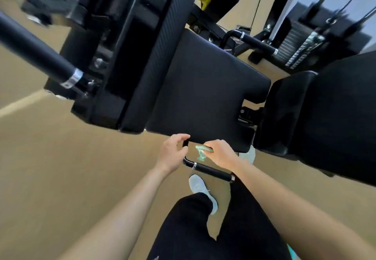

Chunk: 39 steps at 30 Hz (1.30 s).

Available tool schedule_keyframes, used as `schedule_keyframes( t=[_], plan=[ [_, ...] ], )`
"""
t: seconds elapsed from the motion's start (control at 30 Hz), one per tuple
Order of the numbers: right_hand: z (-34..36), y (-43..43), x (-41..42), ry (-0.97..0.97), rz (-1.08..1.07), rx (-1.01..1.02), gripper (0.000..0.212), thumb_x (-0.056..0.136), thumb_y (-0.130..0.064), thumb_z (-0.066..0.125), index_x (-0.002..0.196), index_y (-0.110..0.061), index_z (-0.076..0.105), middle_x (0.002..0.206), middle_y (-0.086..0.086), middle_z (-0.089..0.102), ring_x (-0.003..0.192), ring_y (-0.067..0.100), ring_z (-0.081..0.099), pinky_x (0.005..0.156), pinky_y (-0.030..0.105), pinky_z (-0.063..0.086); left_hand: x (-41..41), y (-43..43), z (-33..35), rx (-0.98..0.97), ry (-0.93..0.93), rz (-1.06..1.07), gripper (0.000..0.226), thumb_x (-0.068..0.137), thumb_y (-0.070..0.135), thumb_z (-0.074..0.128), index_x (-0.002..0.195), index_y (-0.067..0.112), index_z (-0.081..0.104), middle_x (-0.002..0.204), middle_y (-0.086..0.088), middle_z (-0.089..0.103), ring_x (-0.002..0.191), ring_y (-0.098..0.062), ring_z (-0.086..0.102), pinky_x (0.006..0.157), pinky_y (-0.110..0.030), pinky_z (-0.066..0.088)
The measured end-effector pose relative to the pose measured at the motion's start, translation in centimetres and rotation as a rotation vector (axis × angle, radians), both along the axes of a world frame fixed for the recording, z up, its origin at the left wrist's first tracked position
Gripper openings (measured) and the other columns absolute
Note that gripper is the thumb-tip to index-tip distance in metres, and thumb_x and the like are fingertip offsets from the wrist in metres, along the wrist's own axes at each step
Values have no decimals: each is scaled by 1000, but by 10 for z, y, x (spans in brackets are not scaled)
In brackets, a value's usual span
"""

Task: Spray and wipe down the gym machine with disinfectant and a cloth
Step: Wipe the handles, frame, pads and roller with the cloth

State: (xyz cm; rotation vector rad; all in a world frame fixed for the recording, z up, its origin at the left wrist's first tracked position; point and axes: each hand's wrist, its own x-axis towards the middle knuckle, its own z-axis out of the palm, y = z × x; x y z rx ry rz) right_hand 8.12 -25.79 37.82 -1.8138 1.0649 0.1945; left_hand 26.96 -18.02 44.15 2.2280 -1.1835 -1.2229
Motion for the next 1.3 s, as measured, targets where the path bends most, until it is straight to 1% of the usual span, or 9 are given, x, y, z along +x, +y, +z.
schedule_keyframes(
  t=[0.1, 0.3, 0.47, 0.6, 0.73, 0.87, 0.97, 1.07, 1.3],
  plan=[
    [41, 16, -3, -134, -218, 68, 15, 92, -15, 74, 105, -21, 72, 92, -7, 71, 81, 10, 65, 73, 25, 49, 0, 21, 16, 8, 112, -11, 49, 90, 4, 64, 133, 29, 64, 129, 13, 63, 125, -12, 57, 106, -24, 44],
    [119, 74, 17, -367, -509, 176, 23, 89, -15, 78, 98, -11, 58, 86, -4, 62, 75, 6, 61, 68, 25, 54, 6, 73, 52, -60, 417, -2, 49, 90, 10, 74, 134, 27, 64, 126, 10, 71, 117, -7, 67, 101, -29, 55],
    [161, 116, 52, -431, -508, 217, 12, 95, -22, 74, 89, -12, 72, 77, -5, 69, 70, 5, 63, 64, 24, 52, 29, 127, 82, -143, 547, 132, 9, 92, 13, 77, 101, 12, 75, 93, 3, 77, 89, -10, 71, 89, -36, 58],
    [182, 138, 81, -414, -452, 260, 13, 101, -18, 65, 92, -17, 74, 82, 3, 71, 73, 16, 63, 66, 35, 51, 53, 173, 101, -244, 570, 351, 15, 93, 23, 78, 102, 12, 78, 97, -6, 80, 88, -13, 71, 86, -31, 54],
    [198, 156, 115, -349, -346, 311, 20, 99, -3, 61, 104, -17, 75, 99, 3, 79, 92, 13, 71, 89, 32, 56, 76, 200, 119, -379, 606, 566, 14, 87, 27, 80, 90, 14, 76, 84, 2, 75, 79, -13, 66, 78, -24, 53],
    [215, 166, 149, -321, -275, 398, 27, 89, 3, 68, 110, -13, 74, 100, 1, 79, 95, 13, 72, 88, 26, 57, 99, 207, 131, -519, 619, 745, 43, 72, 39, 80, 90, 3, 69, 80, 0, 69, 76, -14, 63, 70, -25, 53],
    [222, 163, 180, -353, -229, 479, 37, 84, -12, 70, 121, -13, 69, 107, 8, 77, 96, 20, 73, 88, 31, 60, 126, 207, 139, -570, 587, 764, 32, 79, 21, 79, 92, -3, 63, 80, -2, 67, 75, -12, 64, 70, -25, 55],
    [222, 155, 227, -308, -112, 356, 46, 81, -40, 82, 121, -21, 69, 111, 3, 76, 103, 18, 73, 91, 32, 59, 166, 204, 147, -575, 584, 708, 17, 84, 10, 71, 96, -1, 67, 84, -2, 69, 79, -10, 66, 72, -22, 54],
    [203, 129, 353, -316, -92, 341, 14, 91, -8, 76, 102, -5, 68, 87, 2, 73, 78, 9, 71, 71, 21, 55, 302, 186, 160, -522, 558, 703, 17, 75, 14, 68, 85, 0, 64, 75, -5, 65, 68, -10, 62, 64, -21, 52]
  ],
)
